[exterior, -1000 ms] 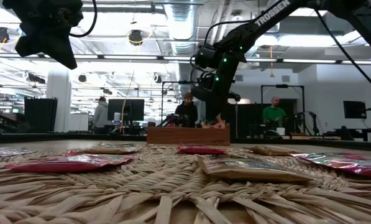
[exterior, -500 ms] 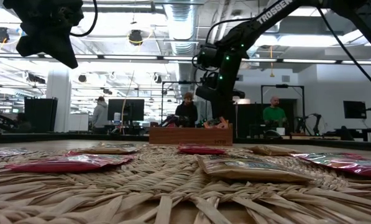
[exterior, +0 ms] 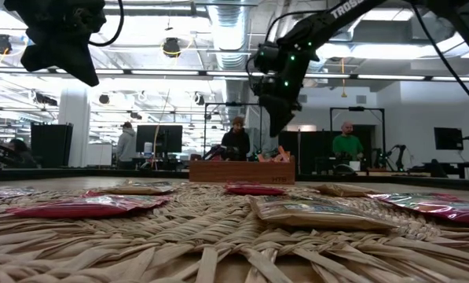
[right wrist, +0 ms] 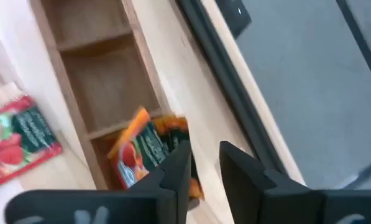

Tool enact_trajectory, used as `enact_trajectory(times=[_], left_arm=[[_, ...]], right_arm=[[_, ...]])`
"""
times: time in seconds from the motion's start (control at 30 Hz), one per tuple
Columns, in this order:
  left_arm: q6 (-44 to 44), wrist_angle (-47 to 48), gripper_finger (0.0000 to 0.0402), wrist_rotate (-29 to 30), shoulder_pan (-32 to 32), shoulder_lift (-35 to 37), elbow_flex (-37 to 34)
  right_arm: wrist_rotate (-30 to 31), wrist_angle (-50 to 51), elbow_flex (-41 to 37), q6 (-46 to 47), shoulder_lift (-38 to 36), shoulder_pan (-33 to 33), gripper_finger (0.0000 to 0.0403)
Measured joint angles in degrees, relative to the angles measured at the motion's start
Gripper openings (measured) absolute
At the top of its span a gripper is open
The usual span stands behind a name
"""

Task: Pick & Place Tea
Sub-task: Put the orange tea bag into the right section of the wooden organizer

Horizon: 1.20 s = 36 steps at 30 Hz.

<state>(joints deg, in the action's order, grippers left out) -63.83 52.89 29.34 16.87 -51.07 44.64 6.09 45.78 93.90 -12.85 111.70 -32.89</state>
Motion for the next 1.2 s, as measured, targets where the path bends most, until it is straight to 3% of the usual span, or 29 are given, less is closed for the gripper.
enact_trajectory(times=[0.17, 0.57, 1.2], left_arm=[[-0.02, -0.46, 0.0, 0.0, 0.02, 0.02, 0.0], [0.15, -0.53, 0.0, 0.0, 0.01, 0.0, 0.0], [0.34, -0.51, 0.0, 0.92, 0.0, 0.0, 0.0]], right_arm=[[-0.38, 2.89, 2.76, -3.47, -0.07, -1.29, 0.0113], [-7.72, 6.15, 2.69, -19.13, 0.0, -2.21, 0.0177], [-12.66, 4.47, -2.55, -20.21, 0.15, -4.01, 0.0169]])
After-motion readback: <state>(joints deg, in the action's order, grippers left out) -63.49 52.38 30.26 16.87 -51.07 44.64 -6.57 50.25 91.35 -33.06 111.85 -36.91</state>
